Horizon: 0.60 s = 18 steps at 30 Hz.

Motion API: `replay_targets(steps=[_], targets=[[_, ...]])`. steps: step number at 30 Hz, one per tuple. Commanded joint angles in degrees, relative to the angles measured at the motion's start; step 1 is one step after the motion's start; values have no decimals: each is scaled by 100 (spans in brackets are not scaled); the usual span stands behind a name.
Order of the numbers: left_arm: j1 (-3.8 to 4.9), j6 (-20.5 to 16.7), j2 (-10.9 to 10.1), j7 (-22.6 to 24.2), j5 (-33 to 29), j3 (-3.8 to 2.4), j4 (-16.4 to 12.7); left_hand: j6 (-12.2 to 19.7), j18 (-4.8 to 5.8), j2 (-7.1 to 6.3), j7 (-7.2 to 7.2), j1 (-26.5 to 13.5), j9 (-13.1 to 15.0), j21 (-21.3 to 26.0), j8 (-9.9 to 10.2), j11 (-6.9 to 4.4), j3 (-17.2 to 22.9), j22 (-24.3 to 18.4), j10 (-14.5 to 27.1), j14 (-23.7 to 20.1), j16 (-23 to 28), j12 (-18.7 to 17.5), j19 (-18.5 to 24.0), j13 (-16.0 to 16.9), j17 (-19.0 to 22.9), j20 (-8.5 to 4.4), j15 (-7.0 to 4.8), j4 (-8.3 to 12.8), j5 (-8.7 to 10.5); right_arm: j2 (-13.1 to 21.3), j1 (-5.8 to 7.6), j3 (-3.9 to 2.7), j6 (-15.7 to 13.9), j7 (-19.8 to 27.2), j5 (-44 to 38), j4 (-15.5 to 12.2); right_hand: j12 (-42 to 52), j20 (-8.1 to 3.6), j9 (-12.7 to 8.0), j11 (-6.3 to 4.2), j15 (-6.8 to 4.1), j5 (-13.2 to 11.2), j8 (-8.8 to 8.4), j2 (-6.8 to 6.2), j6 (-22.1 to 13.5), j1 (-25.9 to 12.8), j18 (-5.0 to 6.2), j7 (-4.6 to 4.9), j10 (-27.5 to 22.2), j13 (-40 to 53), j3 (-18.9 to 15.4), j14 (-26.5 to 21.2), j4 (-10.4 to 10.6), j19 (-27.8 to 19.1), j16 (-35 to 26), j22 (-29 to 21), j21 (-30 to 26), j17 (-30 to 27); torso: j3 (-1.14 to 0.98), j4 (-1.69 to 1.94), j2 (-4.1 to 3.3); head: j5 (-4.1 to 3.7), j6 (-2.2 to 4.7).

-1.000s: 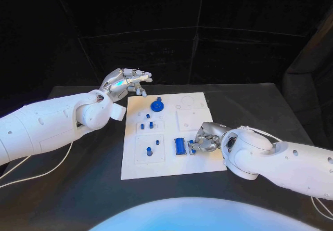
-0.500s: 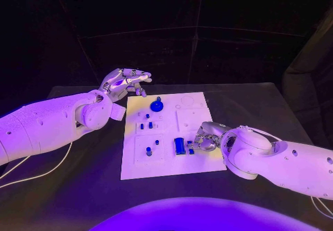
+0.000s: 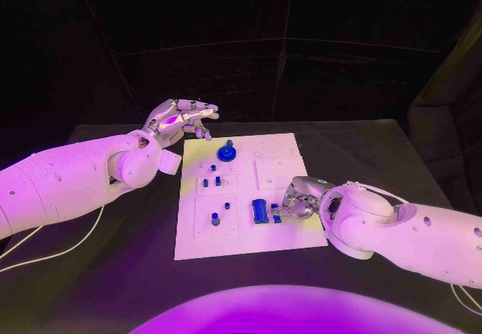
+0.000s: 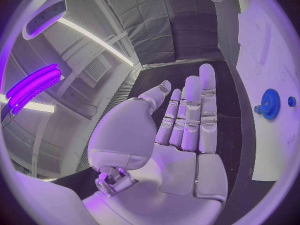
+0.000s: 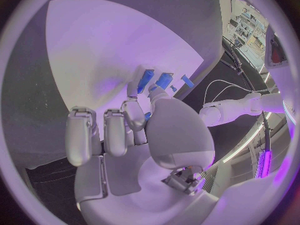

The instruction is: Assemble the parts on the task board

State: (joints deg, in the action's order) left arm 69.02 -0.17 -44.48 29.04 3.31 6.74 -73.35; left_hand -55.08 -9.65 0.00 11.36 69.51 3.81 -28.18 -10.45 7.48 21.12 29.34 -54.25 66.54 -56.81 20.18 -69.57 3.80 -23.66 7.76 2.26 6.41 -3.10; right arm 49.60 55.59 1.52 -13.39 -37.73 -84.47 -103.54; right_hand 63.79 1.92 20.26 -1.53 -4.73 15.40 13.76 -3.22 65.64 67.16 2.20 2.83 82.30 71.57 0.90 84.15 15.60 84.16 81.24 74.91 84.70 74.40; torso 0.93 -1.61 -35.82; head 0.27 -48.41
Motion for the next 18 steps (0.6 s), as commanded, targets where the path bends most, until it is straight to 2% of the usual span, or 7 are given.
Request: replay_targets(steps=[1, 4, 8, 10, 18], targets=[[10, 60, -1, 16, -20, -4, -6, 13, -77, 9, 7, 59, 0, 26, 28, -8, 9, -6, 49, -45, -32, 32, -42, -8, 6, -6, -2, 23, 13, 30, 7, -2, -31, 85, -44, -13, -9, -27, 13, 10, -20, -24, 2, 9, 16, 1, -27, -1, 45, 6, -61, 311, -23, 62, -22, 855, 5, -1, -3, 2, 4, -4, 2], [10, 59, -2, 16, -20, -4, -4, 13, -77, 9, 7, 59, 0, 26, 28, -8, 9, -6, 49, -45, -32, 32, -42, -8, 6, -6, -2, 23, 13, 69, 7, -2, -38, 170, -44, -22, -19, -24, 20, 18, -15, -67, -16, 14, -12, 105, -25, 11, 36, 10, -111, 309, -86, 54, -31, 847, -3, -13, -4, 2, 2, -9, 5], [10, 59, -1, 15, -20, -4, -1, 13, -77, 9, 7, 59, 0, 26, 28, -8, 9, -6, 49, -45, -32, 32, -42, -8, 6, -6, -2, 23, 13, 130, 7, -3, 40, 349, -41, -32, -86, -9, 34, 44, 2, -519, -55, -33, -69, 472, -16, 37, -9, -12, -209, 300, -353, 25, -57, 816, -34, -46, -3, -4, 3, -9, 5], [10, 58, 0, 14, -20, -4, 0, 13, -77, 9, 7, 59, 0, 26, 28, -8, 9, -6, 49, -45, -32, 32, -42, -8, 6, -6, -2, 23, 13, 144, 7, -3, 85, 417, -32, -31, -104, 3, 42, 58, 14, -706, -72, -24, -83, 548, -14, 52, -21, -15, -294, 300, -420, 18, -61, 811, -41, -48, -2, -4, 0, -11, 6], [10, 59, 11, 10, -20, -4, 5, 15, -75, 11, 11, 60, 0, 32, 29, -4, 2, -12, 57, -52, -34, 35, -41, -8, 14, -5, 1, 30, 14, 125, 8, -2, 109, 502, -22, -11, -99, 19, 60, 66, 28, -936, -88, 55, -79, 443, -14, 63, -20, 2, -505, 303, -363, 20, -61, 816, -41, -41, -4, 5, -1, -16, 4]])
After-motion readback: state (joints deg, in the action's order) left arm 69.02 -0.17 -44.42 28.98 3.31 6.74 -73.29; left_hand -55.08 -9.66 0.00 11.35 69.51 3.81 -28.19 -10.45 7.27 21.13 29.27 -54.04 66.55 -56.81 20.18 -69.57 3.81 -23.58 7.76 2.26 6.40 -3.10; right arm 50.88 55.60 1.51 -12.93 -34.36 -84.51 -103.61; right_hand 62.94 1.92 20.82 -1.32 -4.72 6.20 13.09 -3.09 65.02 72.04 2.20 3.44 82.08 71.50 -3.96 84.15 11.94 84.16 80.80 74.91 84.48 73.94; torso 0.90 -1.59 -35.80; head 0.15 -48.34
